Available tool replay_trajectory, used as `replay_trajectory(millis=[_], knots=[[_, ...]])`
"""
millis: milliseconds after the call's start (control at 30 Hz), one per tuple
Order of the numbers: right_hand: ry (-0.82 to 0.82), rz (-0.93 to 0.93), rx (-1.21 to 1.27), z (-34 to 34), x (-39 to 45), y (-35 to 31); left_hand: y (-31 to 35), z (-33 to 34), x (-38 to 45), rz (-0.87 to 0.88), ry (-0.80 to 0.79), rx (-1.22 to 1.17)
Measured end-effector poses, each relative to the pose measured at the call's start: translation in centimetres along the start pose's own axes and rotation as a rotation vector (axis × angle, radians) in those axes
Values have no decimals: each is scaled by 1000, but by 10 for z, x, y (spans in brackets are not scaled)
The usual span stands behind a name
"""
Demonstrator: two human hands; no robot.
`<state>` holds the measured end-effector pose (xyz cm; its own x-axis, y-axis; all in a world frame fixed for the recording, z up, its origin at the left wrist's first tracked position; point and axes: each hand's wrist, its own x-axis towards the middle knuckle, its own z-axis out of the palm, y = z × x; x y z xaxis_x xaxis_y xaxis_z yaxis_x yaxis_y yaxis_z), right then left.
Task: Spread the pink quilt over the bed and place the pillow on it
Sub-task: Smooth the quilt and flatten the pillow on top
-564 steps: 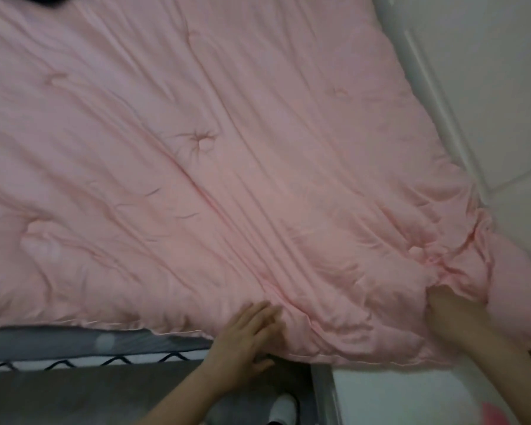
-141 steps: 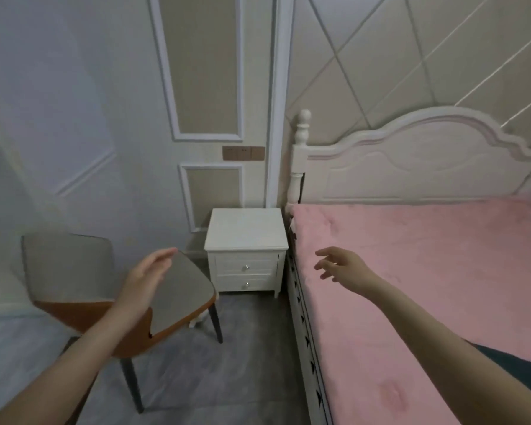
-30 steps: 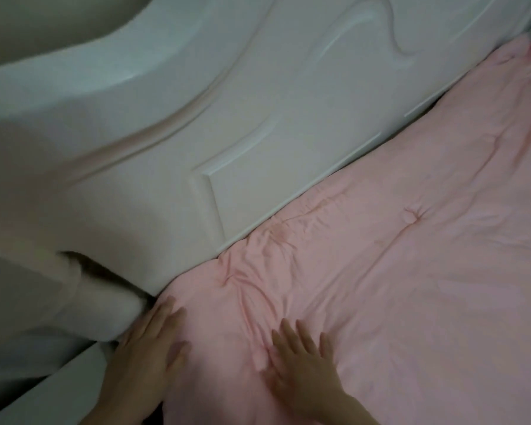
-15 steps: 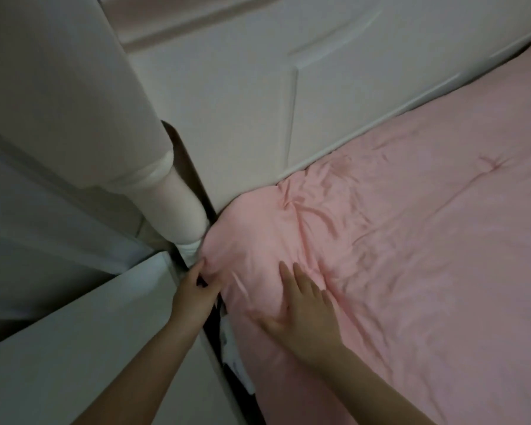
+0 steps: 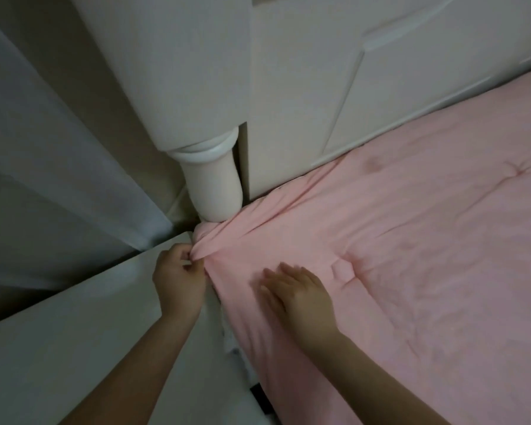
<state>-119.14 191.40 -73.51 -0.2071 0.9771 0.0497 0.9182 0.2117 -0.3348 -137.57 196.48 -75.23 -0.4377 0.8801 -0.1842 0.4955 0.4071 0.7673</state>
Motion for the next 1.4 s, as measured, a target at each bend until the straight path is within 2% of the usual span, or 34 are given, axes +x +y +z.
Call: replay_trajectory(millis=[100, 167, 233, 300, 333, 367, 467, 567, 667, 767, 900, 1000, 1067, 1133, 1200, 1233, 1300, 1400], knots=[[-277, 46, -254, 22, -3, 1, -2, 1, -7, -159, -214, -114], [-363, 73, -327, 34, -12, 7, -3, 0, -19, -243, -343, -219], [-397, 66, -346, 39, -17, 10, -3, -6, -32, -229, -297, -232], [-435, 87, -334, 40, -14, 8, -4, -15, -48, -225, -164, -145], [-447, 101, -330, 40, -13, 5, -5, -18, -58, -260, -148, -102], [-429, 102, -322, 40, -11, 3, -3, -19, -68, -286, -168, -66], [-362, 54, -220, 40, -10, 8, 2, -10, -95, -301, -410, -22], [-248, 168, 243, 31, -12, 14, 10, 5, -107, -342, -554, -52], [-41, 270, 538, 23, -18, 17, 9, 31, -112, -389, -547, -129], [-33, 230, 567, 21, -26, 21, 9, 58, -115, -453, -483, -268], [-10, 170, 670, 12, -33, 28, 1, 78, -108, -526, -324, -405], [-68, 46, 652, 4, -42, 41, -12, 77, -104, -351, -273, -319], [-105, 49, 484, 6, -51, 56, -7, 74, -110, -306, -191, -261], [-7, 255, 216, 7, -66, 68, 10, 69, -126, -309, -59, -174], [63, 538, 74, -4, -87, 86, 31, 64, -147, -47, 16, -51], [11, 605, 20, -6, -98, 92, 36, 61, -154, 132, -6, -13], [-132, 570, -129, -15, -130, 115, 49, 69, -168, 441, -183, 110], [-293, 494, -242, -33, -181, 150, 55, 94, -193, 742, -518, 501]])
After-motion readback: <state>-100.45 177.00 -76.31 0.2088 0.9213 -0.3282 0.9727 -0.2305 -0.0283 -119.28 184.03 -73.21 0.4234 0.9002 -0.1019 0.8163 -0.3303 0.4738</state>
